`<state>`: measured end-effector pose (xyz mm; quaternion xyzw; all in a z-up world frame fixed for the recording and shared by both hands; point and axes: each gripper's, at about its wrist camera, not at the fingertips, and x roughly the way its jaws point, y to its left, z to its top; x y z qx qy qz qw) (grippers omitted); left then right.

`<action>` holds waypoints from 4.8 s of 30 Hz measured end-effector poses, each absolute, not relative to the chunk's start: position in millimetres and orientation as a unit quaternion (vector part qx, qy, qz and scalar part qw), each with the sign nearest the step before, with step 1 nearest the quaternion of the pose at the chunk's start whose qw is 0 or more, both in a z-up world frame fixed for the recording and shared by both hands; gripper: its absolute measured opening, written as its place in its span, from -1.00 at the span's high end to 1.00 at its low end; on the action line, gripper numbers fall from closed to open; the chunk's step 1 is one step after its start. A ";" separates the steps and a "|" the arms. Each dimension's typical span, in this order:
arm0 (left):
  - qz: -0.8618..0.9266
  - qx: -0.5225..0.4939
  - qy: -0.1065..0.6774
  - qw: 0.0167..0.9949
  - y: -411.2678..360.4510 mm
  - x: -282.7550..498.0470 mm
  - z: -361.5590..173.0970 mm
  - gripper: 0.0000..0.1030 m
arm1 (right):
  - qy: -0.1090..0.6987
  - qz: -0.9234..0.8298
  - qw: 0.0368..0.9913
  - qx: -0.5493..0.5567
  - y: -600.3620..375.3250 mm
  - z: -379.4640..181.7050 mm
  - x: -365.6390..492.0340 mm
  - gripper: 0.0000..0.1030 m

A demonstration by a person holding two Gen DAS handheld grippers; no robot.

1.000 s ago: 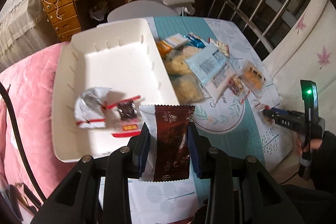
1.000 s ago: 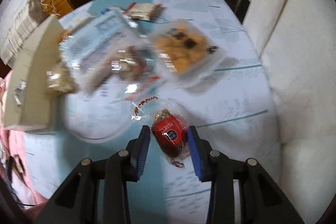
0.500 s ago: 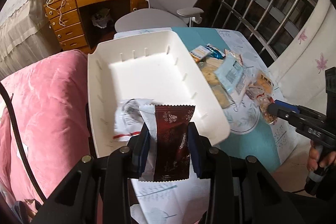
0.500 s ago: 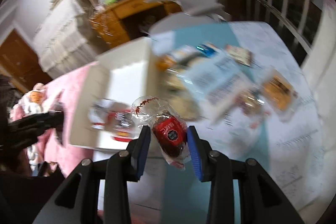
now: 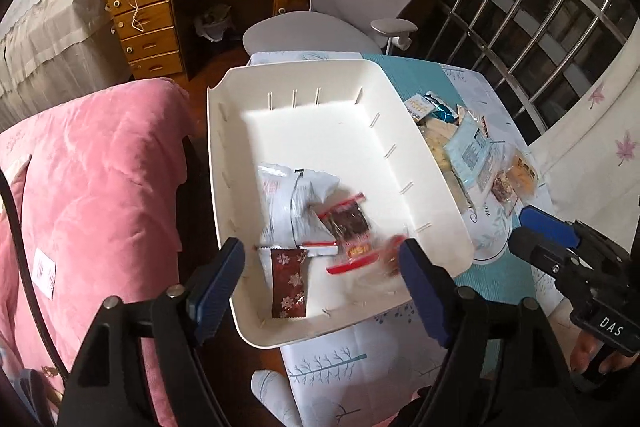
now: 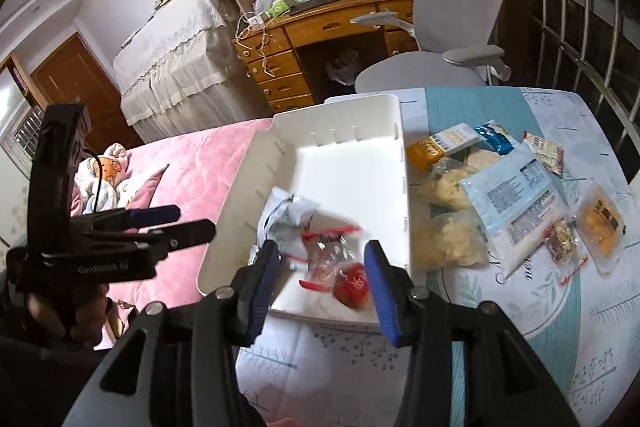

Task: Organize snacks
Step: 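Drop the red snack into the tray with the right tool while the left tool drops the brown packet, then grasp the clear nut bag with the left tool while the right tool grasps the orange puff pack, then drop the nut bag into the tray with the left tool while the right tool drops the puff pack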

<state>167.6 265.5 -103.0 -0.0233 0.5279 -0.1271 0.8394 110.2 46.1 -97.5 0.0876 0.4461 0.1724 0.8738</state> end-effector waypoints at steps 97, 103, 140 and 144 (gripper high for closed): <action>-0.061 -0.130 0.677 0.721 -96.8 224.5 -211.1 0.25 | 0.530 0.170 0.827 -0.087 -266.1 -244.6 195.4 -0.52; -0.083 -0.122 0.666 0.731 -74.5 206.2 -174.7 0.25 | 0.572 0.124 0.811 -0.007 -270.9 -241.1 202.5 -0.52; -0.199 -0.050 0.552 0.808 185.4 178.7 -83.9 0.23 | 0.400 0.070 0.896 0.181 -55.9 -93.9 125.7 -0.55; -0.179 -0.061 0.555 0.810 221.2 184.4 -90.0 0.23 | 0.393 0.117 0.895 0.173 -13.7 -91.6 122.0 -0.55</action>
